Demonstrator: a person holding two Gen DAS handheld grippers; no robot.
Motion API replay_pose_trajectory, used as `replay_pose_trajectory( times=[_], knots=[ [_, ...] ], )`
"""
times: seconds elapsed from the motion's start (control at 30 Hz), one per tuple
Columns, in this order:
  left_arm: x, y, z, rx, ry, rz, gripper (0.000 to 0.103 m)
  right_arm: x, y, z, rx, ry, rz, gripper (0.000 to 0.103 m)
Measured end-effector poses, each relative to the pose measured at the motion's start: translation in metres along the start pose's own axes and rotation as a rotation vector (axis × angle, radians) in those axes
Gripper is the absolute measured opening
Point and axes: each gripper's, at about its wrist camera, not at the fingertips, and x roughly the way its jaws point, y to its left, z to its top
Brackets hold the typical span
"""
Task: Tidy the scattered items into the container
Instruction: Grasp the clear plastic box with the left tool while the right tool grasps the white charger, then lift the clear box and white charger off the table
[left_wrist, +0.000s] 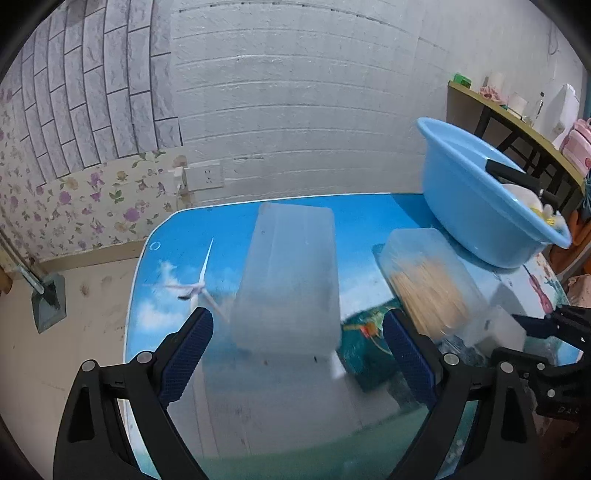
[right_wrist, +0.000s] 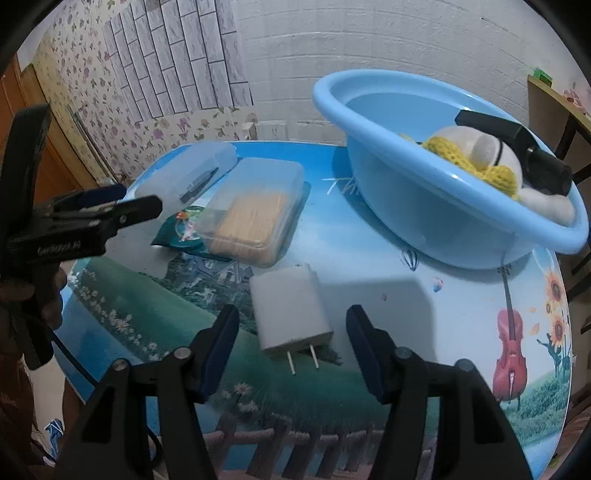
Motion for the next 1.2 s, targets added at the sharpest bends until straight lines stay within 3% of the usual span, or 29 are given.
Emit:
replay_pose_trajectory(
  times=[0.07, 0.13, 0.17, 0.6, 1.2],
  knots=[
    [0.009, 0.002, 0.001, 0.004, 0.013, 0.01, 0.092, 0.004, 0.0, 0.001, -0.004, 0.01, -0.003, 0.041],
    [0.014, 0.003, 0.001, 0.015, 0.025, 0.012, 0.079, 0.006, 0.0, 0.001, -0.008, 0.007, -0.014, 0.04],
    [0.016, 0.002, 0.0, 0.021, 0.03, 0.015, 0.06, 0.007, 0.0, 0.001, -0.009, 0.006, -0.014, 0.04],
    [-0.016, 0.0, -0.02, 0.017, 0.016, 0.041, 0.06, -0.005, -0.003, -0.002, 0.006, -0.009, -0.019, 0.039],
    [-0.084, -0.038, -0.092, 0.013, 0.052, 0.077, 0.06, -0.052, -0.03, -0.041, 0.059, -0.065, -0.046, 0.039]
  ],
)
